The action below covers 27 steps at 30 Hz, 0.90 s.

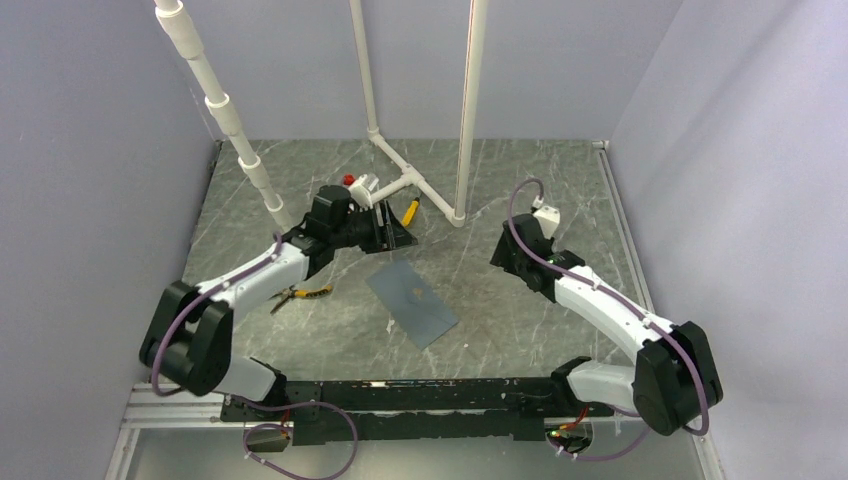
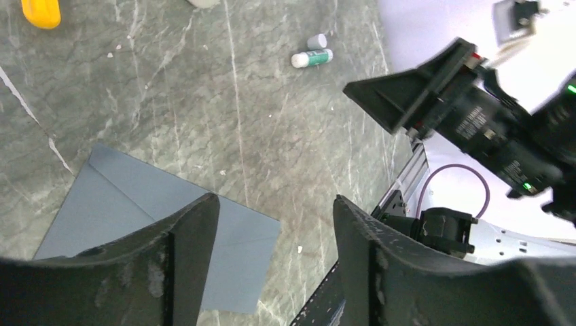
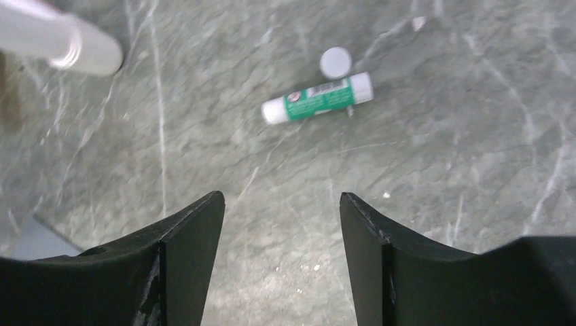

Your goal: Place the letter into the envelope and seal it

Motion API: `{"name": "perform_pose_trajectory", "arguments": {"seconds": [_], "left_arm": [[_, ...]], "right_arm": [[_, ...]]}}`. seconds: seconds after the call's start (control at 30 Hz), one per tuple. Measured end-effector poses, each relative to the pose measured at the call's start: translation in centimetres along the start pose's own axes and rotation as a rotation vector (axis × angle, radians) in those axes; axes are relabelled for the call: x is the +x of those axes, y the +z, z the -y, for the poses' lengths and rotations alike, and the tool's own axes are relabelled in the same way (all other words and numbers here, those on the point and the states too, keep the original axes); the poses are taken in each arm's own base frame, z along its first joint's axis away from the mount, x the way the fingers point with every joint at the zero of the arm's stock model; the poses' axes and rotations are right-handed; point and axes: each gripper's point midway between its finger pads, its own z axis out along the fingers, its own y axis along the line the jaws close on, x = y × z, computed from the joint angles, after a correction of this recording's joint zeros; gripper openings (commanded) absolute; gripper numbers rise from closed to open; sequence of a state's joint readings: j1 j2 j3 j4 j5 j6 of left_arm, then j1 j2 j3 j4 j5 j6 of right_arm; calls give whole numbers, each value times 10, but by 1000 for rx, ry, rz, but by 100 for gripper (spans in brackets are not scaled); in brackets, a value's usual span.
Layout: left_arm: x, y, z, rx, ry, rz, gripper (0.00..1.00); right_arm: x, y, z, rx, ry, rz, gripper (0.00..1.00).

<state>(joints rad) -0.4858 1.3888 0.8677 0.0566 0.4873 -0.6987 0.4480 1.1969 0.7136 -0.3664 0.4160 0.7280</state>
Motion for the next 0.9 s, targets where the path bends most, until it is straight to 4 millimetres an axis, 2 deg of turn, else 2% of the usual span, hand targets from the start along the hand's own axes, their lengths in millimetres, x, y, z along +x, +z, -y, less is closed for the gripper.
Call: {"name": "perform_pose_trajectory", "arguments": {"seconds": [0.1,0.27,0.37,0.47,0.7,0.9], "left_arm": [[3,-12,2,-12,6,12,74],[18,-27,-11,-85,-15,9,76],[25,-36,-18,-124,-23,13,76],[27,-41,-21,-144,-26,18,76],[31,-42,-26,-163,-24,9,75],[35,-41,-30,-173,-23,-4,74]], "right_arm": [[-4,9,13,66,46,14,69],[-1,37,27,197,98,-14,70],[5,52,33,258,122,-34,61],[7,62,35,288,130,-48,60],[-9,74,24,287,153,-32,71],[-10,79,33,334,179,-27,71]]}}
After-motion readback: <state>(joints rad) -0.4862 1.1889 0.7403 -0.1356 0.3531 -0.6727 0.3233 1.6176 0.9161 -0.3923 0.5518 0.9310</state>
